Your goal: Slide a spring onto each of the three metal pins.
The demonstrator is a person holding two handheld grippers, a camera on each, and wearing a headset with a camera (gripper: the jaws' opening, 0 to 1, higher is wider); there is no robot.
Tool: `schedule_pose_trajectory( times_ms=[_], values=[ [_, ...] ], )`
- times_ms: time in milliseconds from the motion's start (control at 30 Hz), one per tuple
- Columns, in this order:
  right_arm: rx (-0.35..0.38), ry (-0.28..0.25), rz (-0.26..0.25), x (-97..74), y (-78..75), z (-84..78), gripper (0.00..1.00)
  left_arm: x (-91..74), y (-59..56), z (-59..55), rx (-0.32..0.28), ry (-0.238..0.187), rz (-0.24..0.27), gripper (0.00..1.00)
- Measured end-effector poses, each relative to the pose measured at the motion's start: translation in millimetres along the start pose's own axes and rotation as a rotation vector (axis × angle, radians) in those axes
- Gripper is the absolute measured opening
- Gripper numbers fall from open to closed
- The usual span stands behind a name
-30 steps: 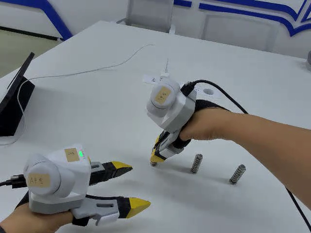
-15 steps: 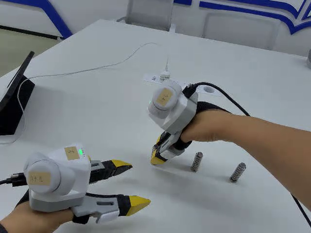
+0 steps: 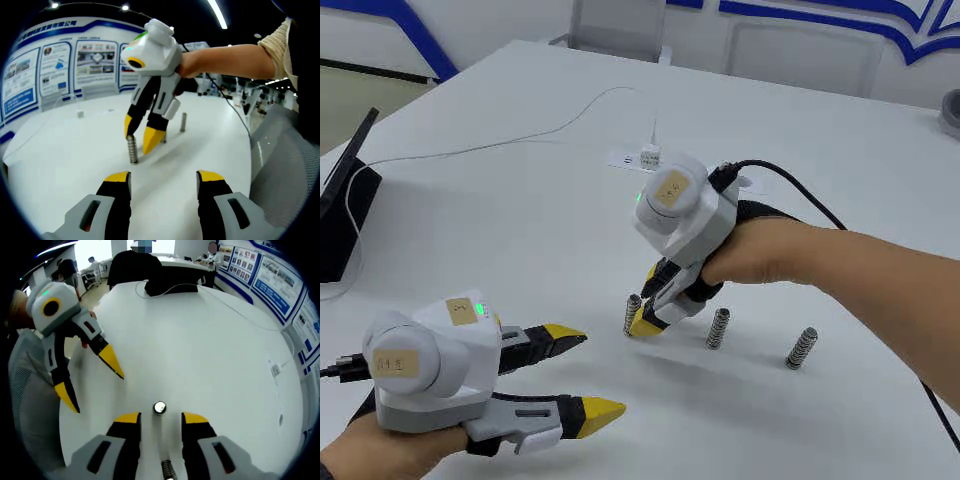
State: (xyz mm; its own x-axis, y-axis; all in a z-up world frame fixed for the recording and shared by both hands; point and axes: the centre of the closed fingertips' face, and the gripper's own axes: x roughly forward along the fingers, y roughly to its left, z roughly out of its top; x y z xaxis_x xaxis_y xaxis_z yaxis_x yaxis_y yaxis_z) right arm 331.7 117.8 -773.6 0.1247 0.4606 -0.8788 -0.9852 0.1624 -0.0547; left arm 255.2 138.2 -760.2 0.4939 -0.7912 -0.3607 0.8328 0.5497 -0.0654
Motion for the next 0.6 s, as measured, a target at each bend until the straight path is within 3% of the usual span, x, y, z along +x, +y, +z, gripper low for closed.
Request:
schedule_pose_trajectory(
  times_ms=[600],
  values=[
    [0.084, -0.072, -0.044, -30.7, -6.4, -27.4, 0.48, 4.4, 3.1, 6.6, -0.005, -0.007, 0.000, 0.55]
  ],
)
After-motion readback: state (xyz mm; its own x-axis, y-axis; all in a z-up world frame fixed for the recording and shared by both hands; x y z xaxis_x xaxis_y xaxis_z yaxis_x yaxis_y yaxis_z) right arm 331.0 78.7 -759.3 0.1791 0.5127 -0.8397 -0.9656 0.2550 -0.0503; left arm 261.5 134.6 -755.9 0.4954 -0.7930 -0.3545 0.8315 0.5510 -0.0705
